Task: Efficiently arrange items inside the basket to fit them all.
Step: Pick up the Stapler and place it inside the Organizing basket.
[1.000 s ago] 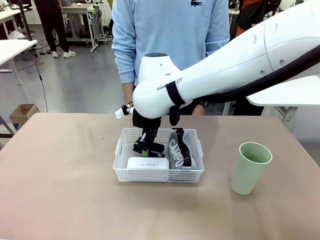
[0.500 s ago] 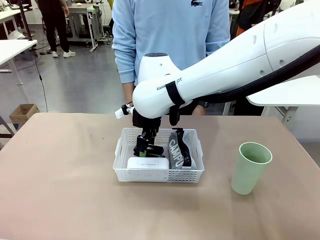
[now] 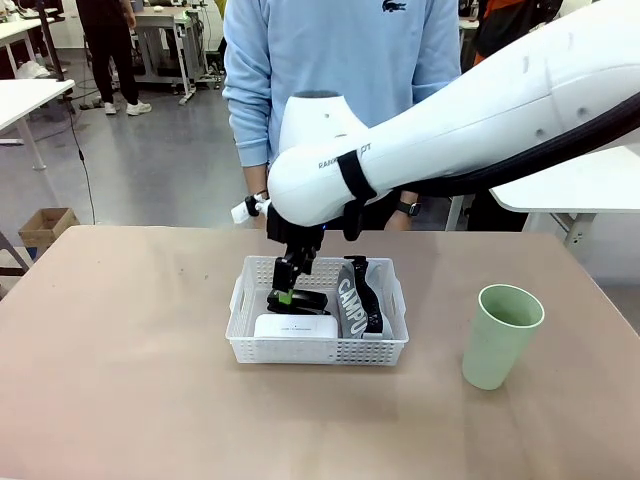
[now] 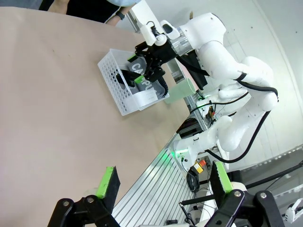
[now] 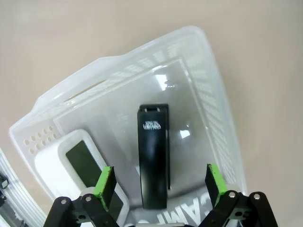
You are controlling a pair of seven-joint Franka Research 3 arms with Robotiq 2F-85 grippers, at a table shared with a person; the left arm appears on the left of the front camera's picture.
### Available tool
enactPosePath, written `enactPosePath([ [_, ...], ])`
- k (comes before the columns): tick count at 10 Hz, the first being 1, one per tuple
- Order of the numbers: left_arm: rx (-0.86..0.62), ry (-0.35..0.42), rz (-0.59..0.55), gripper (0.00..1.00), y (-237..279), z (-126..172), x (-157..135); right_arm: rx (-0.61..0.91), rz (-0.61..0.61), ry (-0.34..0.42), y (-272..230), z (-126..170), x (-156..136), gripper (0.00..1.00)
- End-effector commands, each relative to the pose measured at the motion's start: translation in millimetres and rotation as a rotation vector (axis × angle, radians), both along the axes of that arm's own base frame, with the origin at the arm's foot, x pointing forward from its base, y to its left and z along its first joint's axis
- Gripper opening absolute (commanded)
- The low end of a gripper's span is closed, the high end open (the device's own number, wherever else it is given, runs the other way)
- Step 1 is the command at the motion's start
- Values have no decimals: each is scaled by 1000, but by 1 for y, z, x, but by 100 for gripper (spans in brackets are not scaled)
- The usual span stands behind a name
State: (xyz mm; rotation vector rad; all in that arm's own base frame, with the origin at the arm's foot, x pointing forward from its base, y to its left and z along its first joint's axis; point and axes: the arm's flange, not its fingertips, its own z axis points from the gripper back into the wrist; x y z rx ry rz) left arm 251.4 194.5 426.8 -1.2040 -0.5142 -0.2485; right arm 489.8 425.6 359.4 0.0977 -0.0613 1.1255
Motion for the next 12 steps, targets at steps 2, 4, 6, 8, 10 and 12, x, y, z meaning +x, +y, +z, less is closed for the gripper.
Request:
enactPosePath([
  [2, -18, -6, 1, 100, -1, 3, -2, 232, -261, 22, -109, 98, -39, 100],
  [4, -18, -6, 1, 100, -1, 3, -2, 540, -287, 40, -209, 141, -59, 100],
  [6, -18, -6, 1, 100, -1, 3, -2, 818, -395, 72, -315, 148, -80, 100],
  [8, -18, -6, 1, 100, -1, 3, -2, 1079, -558, 86, -414, 125, -110, 100],
  [10, -18, -6, 1, 100, -1, 3, -2, 1446, -547, 95, -498, 71, -162, 100],
  [12, -18, -6, 1, 100, -1, 3, -2, 1609, -738, 137, -545, -4, -219, 100],
])
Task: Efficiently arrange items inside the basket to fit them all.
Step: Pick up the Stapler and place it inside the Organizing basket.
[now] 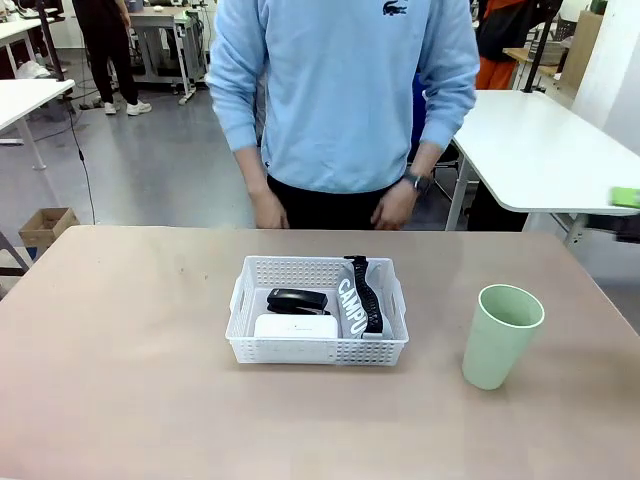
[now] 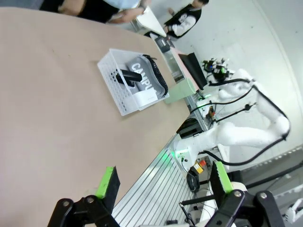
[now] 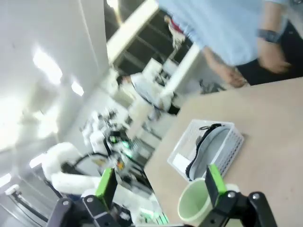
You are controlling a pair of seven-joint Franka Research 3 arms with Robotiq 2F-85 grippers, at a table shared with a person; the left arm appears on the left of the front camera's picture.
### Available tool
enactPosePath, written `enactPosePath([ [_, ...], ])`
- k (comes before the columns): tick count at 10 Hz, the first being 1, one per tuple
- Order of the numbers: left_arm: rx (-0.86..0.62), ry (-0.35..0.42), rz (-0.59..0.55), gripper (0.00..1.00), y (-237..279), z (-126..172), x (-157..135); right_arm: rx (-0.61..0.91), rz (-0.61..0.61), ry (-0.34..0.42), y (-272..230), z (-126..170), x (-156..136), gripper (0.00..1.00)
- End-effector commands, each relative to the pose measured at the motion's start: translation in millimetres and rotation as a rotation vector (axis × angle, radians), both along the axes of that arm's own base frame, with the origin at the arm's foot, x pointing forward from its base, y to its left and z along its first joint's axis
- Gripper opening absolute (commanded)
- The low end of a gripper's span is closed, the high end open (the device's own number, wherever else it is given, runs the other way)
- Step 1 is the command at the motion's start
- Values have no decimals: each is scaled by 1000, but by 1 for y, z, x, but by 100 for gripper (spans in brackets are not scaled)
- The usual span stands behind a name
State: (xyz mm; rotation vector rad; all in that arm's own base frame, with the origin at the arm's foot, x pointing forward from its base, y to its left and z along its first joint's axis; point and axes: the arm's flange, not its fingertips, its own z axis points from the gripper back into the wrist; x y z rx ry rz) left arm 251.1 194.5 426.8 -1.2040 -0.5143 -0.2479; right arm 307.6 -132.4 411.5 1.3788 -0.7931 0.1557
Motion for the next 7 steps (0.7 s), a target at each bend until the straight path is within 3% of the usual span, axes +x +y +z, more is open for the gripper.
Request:
enactPosePath([
  [1, -18, -6, 0, 100, -1, 3, -1, 139, -63, 96, 3, -93, -57, 100],
  [2, -18, -6, 0, 100, -1, 3, -1, 110, -44, 193, 5, -119, -56, 100],
  [3, -18, -6, 0, 100, -1, 3, -1, 92, -56, 54, -31, -37, -18, 100],
  [7, -18, -6, 0, 100, -1, 3, -1, 92, -56, 54, -31, -37, -18, 100],
])
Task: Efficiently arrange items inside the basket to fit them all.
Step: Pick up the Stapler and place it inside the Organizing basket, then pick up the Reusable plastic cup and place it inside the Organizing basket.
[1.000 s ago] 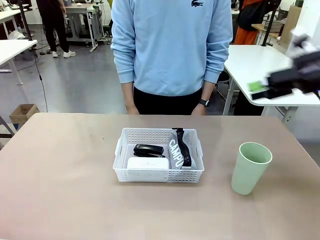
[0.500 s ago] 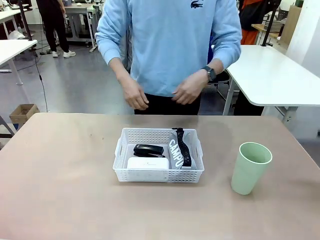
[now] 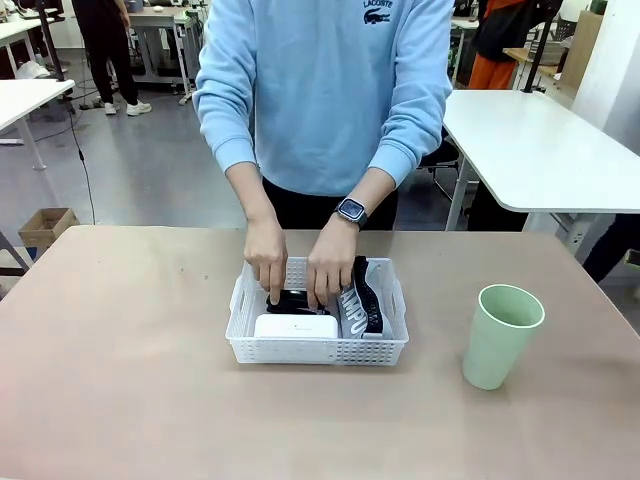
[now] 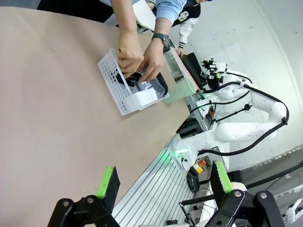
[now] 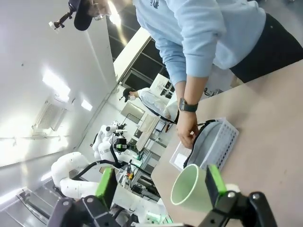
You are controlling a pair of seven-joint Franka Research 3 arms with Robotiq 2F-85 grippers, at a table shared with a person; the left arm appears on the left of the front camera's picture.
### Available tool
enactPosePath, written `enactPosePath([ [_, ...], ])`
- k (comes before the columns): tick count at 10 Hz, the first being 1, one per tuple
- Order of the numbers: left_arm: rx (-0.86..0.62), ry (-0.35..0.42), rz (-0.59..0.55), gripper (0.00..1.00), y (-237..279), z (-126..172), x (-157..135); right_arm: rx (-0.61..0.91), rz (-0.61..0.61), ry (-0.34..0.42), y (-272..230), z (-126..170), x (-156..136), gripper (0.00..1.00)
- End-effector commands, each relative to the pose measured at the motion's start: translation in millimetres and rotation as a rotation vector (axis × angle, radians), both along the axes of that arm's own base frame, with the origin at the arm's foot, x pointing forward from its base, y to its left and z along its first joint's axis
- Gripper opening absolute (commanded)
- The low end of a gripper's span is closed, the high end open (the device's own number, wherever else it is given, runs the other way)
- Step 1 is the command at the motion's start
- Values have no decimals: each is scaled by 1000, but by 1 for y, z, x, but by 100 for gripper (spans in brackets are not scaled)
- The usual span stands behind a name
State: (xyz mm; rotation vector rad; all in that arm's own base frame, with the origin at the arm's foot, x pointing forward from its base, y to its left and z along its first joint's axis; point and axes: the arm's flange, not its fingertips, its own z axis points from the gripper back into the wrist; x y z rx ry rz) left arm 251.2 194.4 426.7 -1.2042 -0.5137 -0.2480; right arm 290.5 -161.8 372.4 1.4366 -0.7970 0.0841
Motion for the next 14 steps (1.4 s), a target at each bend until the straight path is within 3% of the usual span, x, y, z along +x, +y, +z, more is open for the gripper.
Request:
enactPosePath([
  [1, -18, -7, 1, 100, -1, 3, -1, 18, -29, 23, -1, 2, -1, 100],
  [12, -18, -7, 1, 100, -1, 3, -1, 18, -29, 23, -1, 2, -1, 100],
  [13, -18, -7, 1, 100, -1, 3, -1, 2, -13, 9, -4, -3, -2, 100],
  [14, -18, -7, 1, 100, -1, 3, -1, -165, -27, -123, -3, -1, 11, 100],
])
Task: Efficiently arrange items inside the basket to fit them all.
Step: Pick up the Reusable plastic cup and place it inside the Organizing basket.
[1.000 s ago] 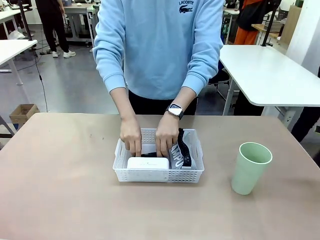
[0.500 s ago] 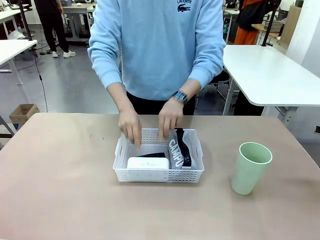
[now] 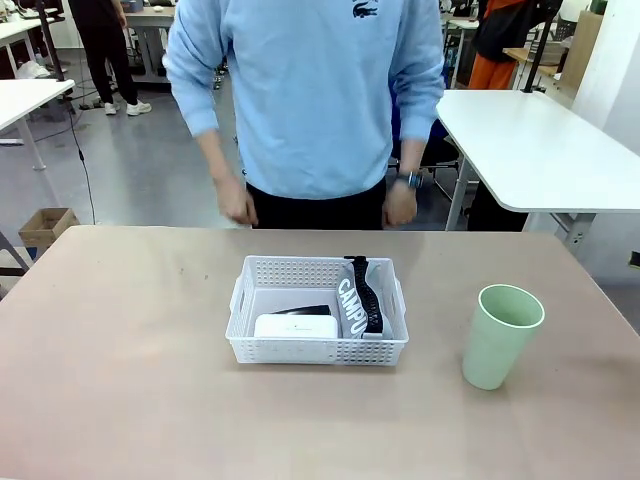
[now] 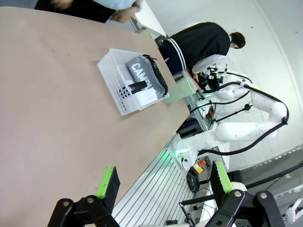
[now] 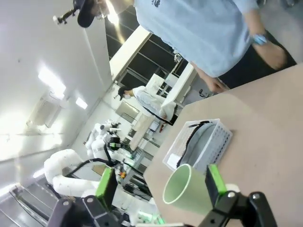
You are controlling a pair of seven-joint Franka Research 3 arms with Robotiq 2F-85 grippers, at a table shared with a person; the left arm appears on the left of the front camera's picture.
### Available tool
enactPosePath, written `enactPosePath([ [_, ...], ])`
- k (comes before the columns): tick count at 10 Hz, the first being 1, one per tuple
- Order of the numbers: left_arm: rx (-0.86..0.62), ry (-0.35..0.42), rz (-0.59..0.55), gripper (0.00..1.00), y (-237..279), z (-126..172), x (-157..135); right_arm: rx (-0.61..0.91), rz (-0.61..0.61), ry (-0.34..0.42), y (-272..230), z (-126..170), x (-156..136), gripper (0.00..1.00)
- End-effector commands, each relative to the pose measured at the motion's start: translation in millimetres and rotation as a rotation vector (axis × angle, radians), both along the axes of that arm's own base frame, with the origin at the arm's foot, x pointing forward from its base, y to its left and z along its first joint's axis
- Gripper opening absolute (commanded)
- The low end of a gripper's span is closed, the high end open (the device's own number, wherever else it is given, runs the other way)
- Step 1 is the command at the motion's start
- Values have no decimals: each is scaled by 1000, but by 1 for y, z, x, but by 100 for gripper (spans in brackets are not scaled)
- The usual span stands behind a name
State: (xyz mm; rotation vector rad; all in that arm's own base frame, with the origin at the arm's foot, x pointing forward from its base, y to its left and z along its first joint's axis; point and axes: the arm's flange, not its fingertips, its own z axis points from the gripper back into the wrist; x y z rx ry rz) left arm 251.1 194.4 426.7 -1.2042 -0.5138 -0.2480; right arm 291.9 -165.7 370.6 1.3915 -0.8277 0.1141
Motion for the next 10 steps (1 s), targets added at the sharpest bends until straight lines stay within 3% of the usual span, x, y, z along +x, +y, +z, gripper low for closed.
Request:
enactPosePath([
  [1, -18, -6, 1, 100, -1, 3, -1, -200, 72, -319, 12, 2, 9, 100],
  [2, -18, -6, 1, 100, -1, 3, -1, -298, 145, -512, 24, -1, 3, 100],
  [3, -18, -6, 1, 100, -1, 3, -1, -369, 255, -795, 39, -6, -8, 100],
  [4, -18, -6, 1, 100, -1, 3, -1, -446, 345, -969, 47, -14, -17, 100],
  [5, -18, -6, 1, 100, -1, 3, -1, -528, 463, -1043, 53, -25, -23, 100],
  [6, -18, -6, 1, 100, -1, 3, -1, -546, 509, -1077, 58, -32, -28, 100],
  [7, -18, -6, 1, 100, -1, 3, -1, -670, 526, -1099, 63, -38, -31, 100],
  [9, -18, -6, 1, 100, -1, 3, -1, -824, 529, -1055, 72, -45, -37, 100],
  [10, -18, -6, 1, 100, -1, 3, -1, -631, 583, -983, 39, -25, -8, 100],
])
